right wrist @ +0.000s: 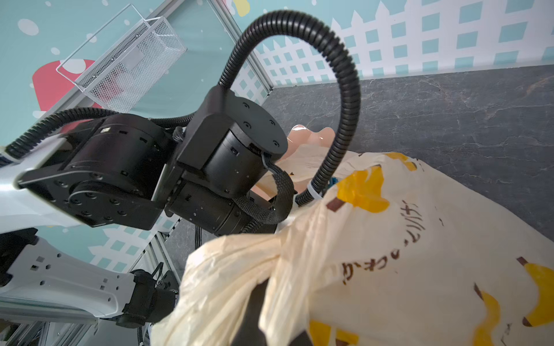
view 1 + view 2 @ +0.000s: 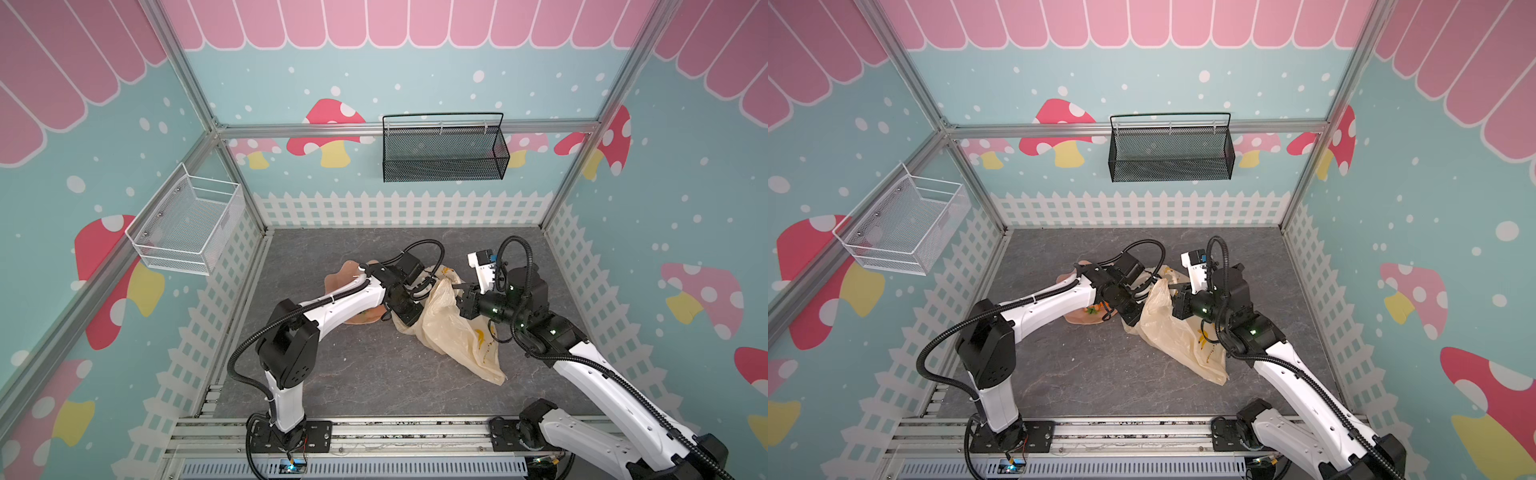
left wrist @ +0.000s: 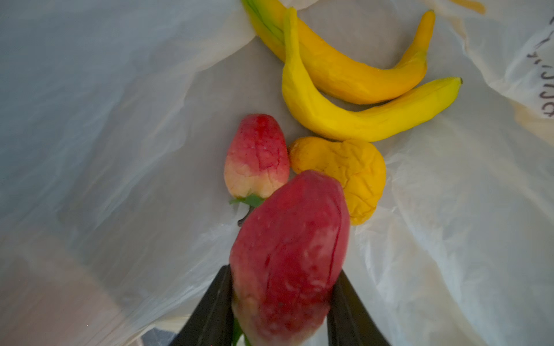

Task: Place the fruits into the plastic bag
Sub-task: 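Lift the strawberry with the left gripper and carry it into the bag mouth, then open the left gripper to drop the strawberry into the bag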

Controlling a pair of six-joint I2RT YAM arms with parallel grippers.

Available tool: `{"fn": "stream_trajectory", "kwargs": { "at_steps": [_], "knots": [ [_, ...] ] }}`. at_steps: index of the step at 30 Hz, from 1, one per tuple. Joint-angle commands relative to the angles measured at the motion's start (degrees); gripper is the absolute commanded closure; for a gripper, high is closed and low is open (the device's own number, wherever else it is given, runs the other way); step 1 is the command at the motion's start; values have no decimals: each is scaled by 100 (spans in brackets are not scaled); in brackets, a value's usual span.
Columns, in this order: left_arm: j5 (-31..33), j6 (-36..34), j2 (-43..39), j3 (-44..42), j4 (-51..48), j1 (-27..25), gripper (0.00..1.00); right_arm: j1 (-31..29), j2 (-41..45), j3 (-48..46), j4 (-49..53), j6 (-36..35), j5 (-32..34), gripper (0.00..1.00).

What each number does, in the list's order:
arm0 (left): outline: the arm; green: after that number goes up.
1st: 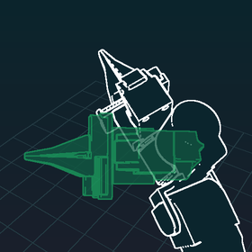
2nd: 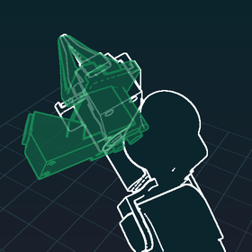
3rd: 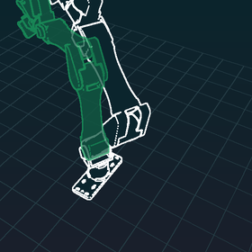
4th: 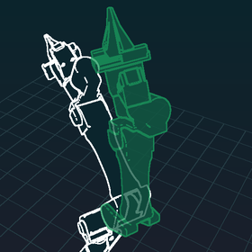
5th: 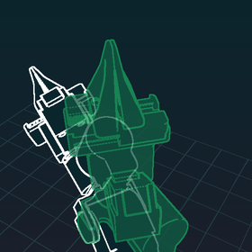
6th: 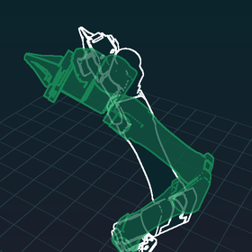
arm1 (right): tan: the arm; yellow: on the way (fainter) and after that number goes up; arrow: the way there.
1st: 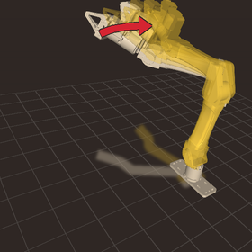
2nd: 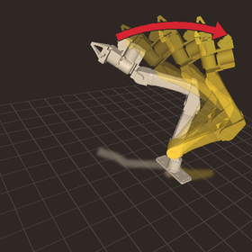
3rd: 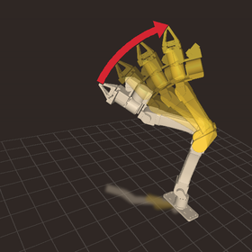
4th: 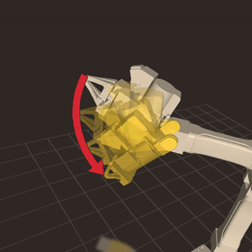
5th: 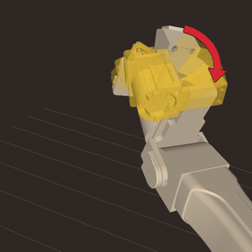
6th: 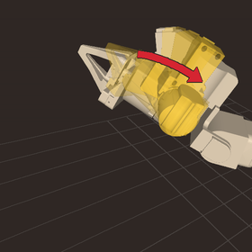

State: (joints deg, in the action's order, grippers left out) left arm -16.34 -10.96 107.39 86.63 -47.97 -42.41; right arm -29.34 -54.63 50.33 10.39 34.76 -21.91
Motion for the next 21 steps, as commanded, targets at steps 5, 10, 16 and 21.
{"fn": "stream_trajectory", "kwargs": {
  "at_steps": [5,10,16,21],
  "knots": [
    [-718,-28,54,40,109,-85,55,-34,-19,-97,-143,-6,-55,100],
    [-953,2,61,-48,109,-92,48,-34,-55,-111,-203,5,-51,100],
    [-1066,83,111,-28,-20,-92,29,-31,-105,-102,-213,4,-56,100],
    [-1003,120,-37,1,-11,-61,22,-29,-127,-61,-213,4,-56,100]
  ]
}}
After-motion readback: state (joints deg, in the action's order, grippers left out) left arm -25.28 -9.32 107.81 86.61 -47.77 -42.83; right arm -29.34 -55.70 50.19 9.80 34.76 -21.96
